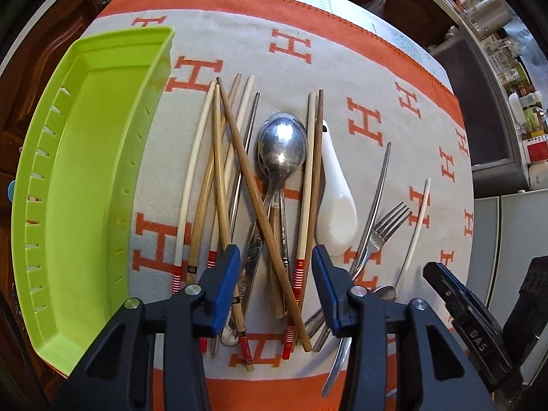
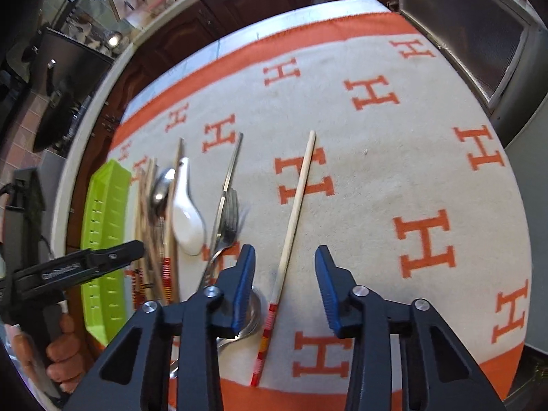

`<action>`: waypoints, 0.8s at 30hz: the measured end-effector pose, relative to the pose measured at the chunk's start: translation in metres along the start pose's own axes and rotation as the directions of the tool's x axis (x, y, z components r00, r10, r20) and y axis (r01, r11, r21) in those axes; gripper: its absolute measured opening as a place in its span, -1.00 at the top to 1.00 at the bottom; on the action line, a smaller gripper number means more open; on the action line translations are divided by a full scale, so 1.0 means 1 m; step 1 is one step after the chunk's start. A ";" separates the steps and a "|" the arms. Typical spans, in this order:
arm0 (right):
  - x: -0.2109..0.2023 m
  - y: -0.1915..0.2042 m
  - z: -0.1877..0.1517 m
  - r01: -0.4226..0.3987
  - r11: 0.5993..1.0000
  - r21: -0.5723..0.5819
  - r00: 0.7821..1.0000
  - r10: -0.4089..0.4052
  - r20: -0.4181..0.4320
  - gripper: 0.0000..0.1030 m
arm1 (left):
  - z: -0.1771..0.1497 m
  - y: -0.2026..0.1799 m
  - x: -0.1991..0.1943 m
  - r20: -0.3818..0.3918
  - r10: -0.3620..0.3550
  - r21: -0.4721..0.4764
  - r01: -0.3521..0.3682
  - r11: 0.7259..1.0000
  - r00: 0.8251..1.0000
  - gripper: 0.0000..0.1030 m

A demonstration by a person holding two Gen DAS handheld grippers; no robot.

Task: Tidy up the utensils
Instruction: 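Grasp a plain wooden chopstick with the left tool while the right tool grasps a red-striped chopstick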

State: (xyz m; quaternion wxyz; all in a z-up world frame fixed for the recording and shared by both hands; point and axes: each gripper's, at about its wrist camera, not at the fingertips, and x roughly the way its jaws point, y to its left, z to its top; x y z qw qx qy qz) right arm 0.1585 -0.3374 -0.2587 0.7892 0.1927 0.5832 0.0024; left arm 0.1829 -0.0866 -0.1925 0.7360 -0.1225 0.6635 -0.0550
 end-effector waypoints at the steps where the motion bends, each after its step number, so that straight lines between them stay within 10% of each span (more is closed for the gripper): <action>1: 0.004 0.002 0.000 0.013 1.000 -0.004 1.000 -0.013 -0.004 0.38 | 0.000 -0.001 0.000 -0.002 0.001 0.000 -0.001 1.000 1.000 0.26; 8: 0.039 0.012 0.002 0.095 0.995 -0.030 0.995 -0.096 -0.036 0.57 | 0.002 -0.008 0.010 -0.026 0.025 0.005 -0.025 1.000 0.999 0.67; 24: 0.038 0.021 -0.005 0.169 0.982 -0.082 0.986 -0.167 0.021 0.86 | 0.007 -0.020 0.027 0.004 0.090 0.009 -0.090 0.996 0.996 0.87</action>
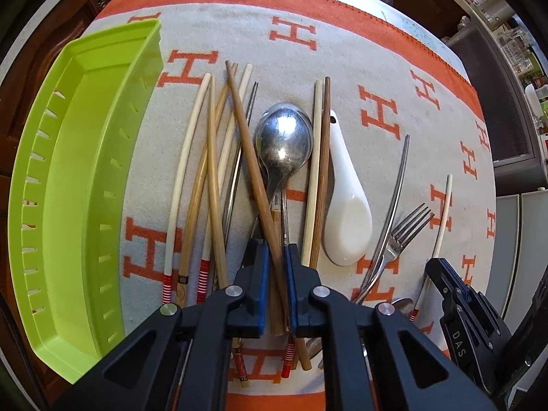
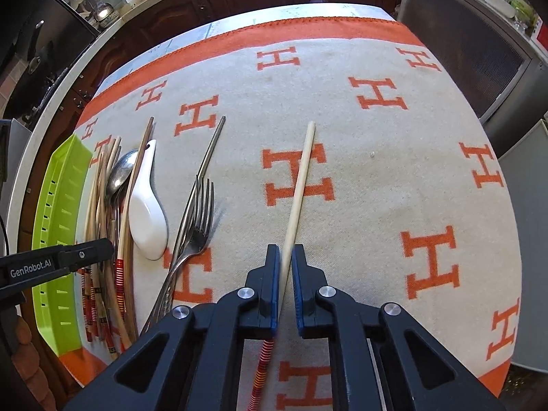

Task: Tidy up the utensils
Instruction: 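Grasp a plain wooden chopstick with the left tool while the right tool grasps a red-striped chopstick, then carry both chopsticks into the green tray and open both tools to release them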

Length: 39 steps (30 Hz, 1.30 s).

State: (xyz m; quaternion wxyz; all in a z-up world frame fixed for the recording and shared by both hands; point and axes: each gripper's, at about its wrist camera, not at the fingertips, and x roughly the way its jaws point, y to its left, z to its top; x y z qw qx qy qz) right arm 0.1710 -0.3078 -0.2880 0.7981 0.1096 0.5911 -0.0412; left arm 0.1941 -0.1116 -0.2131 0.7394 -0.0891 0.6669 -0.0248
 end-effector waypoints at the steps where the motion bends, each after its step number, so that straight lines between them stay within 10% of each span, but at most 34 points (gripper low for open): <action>1: -0.001 -0.002 -0.002 -0.007 1.000 0.005 1.000 0.007 0.003 0.87 | 0.000 0.002 -0.001 0.008 0.003 0.001 -0.003 1.000 1.000 0.88; 21: -0.076 -0.008 -0.009 -0.254 0.965 0.072 0.967 0.251 0.048 0.90 | -0.041 0.049 -0.087 0.192 -0.042 0.113 0.020 0.993 0.981 0.92; 39: -0.090 0.202 -0.014 -0.489 0.869 -0.076 0.872 0.485 -0.070 0.89 | -0.068 0.168 -0.100 0.308 -0.017 0.044 0.003 0.999 0.951 0.91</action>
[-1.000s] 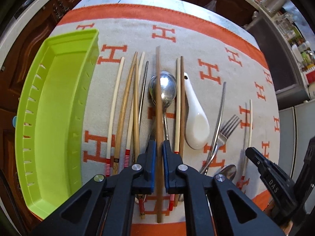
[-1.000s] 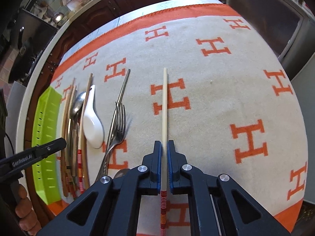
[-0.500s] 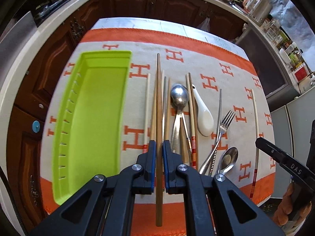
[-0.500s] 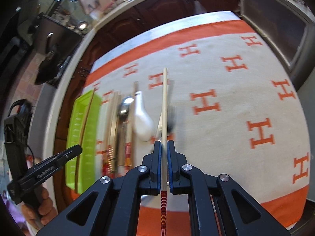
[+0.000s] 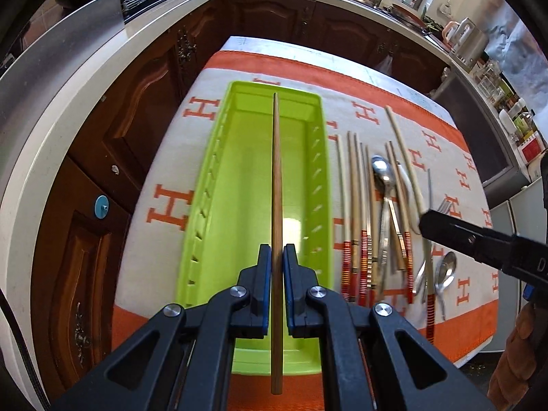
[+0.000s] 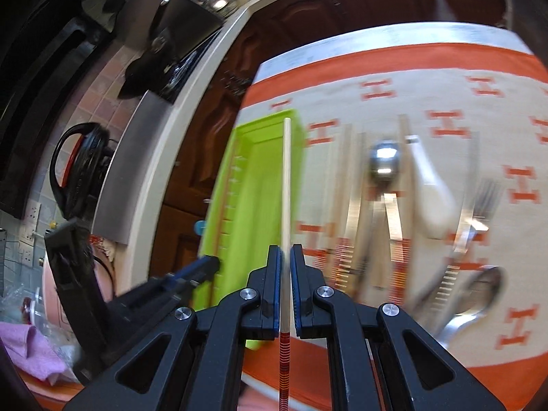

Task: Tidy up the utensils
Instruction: 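Carry both chopsticks into the green tray and open both tools to release them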

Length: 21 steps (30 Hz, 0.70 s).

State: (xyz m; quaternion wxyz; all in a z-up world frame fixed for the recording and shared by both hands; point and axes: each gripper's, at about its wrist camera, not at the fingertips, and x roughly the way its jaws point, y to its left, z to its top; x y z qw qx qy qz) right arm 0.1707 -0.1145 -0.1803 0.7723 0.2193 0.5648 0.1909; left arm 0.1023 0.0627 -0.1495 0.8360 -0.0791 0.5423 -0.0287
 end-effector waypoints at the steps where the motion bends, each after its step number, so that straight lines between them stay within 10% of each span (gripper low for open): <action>1: 0.010 0.006 0.002 -0.009 1.000 0.005 1.000 0.009 -0.003 0.89 | 0.000 0.005 0.004 -0.001 -0.001 -0.001 0.001 1.000 1.000 0.91; 15: 0.102 0.031 0.036 0.048 0.998 0.036 0.999 -0.048 -0.004 0.87 | 0.010 0.024 0.040 -0.002 -0.005 0.016 0.005 1.000 1.000 0.88; 21: 0.109 0.026 0.036 0.074 0.997 0.034 0.997 -0.074 -0.013 0.59 | 0.011 0.023 0.039 0.023 0.024 0.033 -0.025 0.999 0.999 0.07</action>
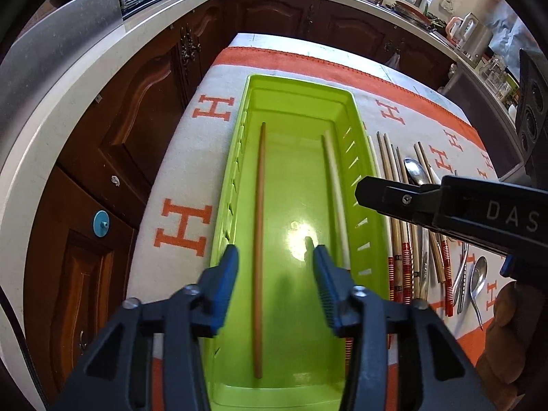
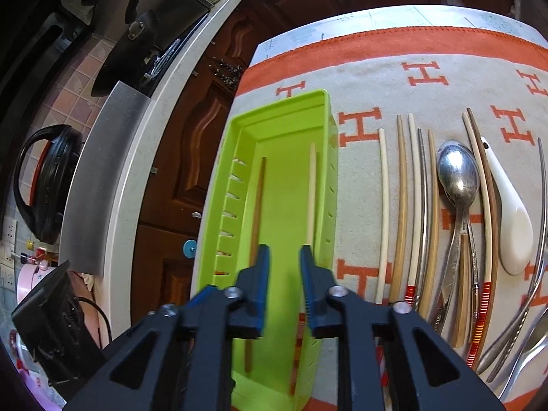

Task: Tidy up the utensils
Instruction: 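Carry both chopsticks into the green tray and open both tools to release them, then lift both open tools out of the tray back toward the utensils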

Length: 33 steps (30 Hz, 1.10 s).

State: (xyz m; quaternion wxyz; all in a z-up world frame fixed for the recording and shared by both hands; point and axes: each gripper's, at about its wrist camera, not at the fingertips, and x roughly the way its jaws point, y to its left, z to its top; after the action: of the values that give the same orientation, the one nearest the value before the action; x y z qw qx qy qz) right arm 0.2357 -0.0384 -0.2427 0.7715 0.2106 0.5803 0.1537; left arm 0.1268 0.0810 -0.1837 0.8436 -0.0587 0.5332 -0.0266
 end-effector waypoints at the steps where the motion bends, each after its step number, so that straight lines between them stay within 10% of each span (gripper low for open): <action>1: 0.000 0.000 -0.001 -0.002 1.000 -0.002 1.000 0.002 0.001 0.59 | 0.000 0.000 -0.001 0.004 0.000 0.001 0.000 1.000 1.000 0.02; 33: -0.120 -0.076 -0.055 0.095 0.995 -0.012 0.983 -0.092 0.157 0.55 | -0.019 -0.042 -0.042 0.041 0.004 0.014 -0.004 1.000 0.999 -0.16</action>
State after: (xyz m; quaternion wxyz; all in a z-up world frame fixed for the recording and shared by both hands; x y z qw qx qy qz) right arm 0.1485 -0.1536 -0.1939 0.8230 0.1869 0.5258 0.1061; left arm 0.0924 0.0425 -0.1493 0.8548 -0.0521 0.5157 -0.0275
